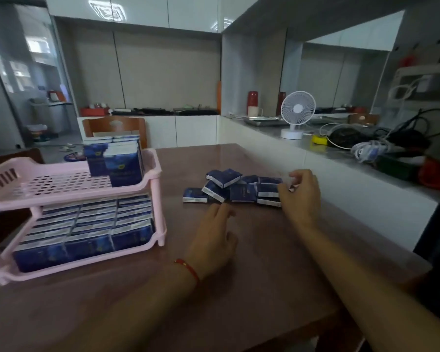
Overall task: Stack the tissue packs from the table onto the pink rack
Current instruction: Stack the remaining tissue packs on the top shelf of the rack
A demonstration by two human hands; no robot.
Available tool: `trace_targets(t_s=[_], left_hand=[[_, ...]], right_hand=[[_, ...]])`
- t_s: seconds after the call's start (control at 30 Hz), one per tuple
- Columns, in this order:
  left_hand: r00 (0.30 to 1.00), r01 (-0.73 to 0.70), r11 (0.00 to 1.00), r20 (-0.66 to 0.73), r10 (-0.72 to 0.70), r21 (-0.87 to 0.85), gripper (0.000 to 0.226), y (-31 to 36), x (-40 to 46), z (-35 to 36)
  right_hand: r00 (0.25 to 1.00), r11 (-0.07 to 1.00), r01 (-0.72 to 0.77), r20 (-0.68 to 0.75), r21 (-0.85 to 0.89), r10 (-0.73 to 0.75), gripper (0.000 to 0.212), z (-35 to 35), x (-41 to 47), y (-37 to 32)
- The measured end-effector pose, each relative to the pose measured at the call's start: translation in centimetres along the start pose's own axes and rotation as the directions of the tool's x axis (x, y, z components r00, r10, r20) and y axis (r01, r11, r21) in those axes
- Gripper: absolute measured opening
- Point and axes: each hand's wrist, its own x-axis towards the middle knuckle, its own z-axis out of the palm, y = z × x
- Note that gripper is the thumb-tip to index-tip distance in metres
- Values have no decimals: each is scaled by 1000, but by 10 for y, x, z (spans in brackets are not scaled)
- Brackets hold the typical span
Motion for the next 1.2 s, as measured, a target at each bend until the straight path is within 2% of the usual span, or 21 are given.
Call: trace_targets(t_s=[0.13,0.2,0.3,0.37,0.43,0.5,0.57,0.63,0.7,0.73,0.8,0.83,0.87,0.9,0.93,0.97,1.0,1.03,1.13,1.2], left_hand=[[994,80,996,82,-77,-27,47,-8,4,13],[994,75,997,77,-73,-24,47,-13,4,14],[996,54,999,65,-53,-10,48,-18,4,16],[998,42,999,56,-41,-14,48,-20,4,17],[999,11,1000,40,-11,-5,49,-19,3,17],[999,-36,999,19,36,8,49,-17,1,16],[995,-101,995,-5,101,1,52,-12,-1,15],[977,-214,977,-22,214,10,62,-6,-2,14],[957,-289,957,-7,290,23,74,-1,-2,13],[953,-304,952,-4,304,17,73,1,-1,13],[948,-316,949,-34,316,4,58,2,0,14],[950,-306,952,-67,305,-13,49,1,1,14],[958,-274,960,-100,268,-51,41,-1,1,14],[969,-224,969,-129,211,-101,37,-3,1,13],[979,-166,974,-148,144,-153,35,-5,1,13],[985,-108,972,-154,76,-207,35,-7,1,13],[989,-55,963,-150,16,-262,36,-9,2,12],[990,-15,954,-141,-29,-300,37,-10,2,12],[988,43,954,-130,-85,-297,38,-13,3,14],[989,16,968,-140,-53,-251,38,-15,2,15]], right_hand=[[997,943,74,33,-323,-67,44,-21,9,46],[996,942,20,89,-334,10,47,-19,10,58],[972,951,-125,160,-284,175,41,-17,13,61],[965,960,-203,124,-193,230,32,-21,13,59],[952,955,-293,109,52,286,21,-27,10,54],[930,887,-352,217,299,296,13,-33,5,44],[903,841,-382,348,382,252,11,-36,-1,34],[838,795,-457,494,400,233,11,-33,-9,25],[736,751,-524,658,402,162,10,-29,-19,17],[673,745,-541,732,390,105,11,-27,-25,12],[578,779,-521,816,349,20,30,-24,-35,9],[585,807,-485,811,338,12,36,-22,-35,10],[646,844,-422,763,330,24,36,-20,-35,13],[747,898,-316,663,305,37,31,-19,-31,18],[861,957,-166,507,239,23,23,-18,-25,26],[941,992,-18,337,125,-25,14,-18,-17,35],[973,996,85,216,-16,-79,9,-18,-9,44],[982,977,134,153,-166,-108,17,-20,-2,50],[986,875,96,167,-474,-18,46,-17,11,65],[979,820,109,205,-562,11,53,-13,11,70]])
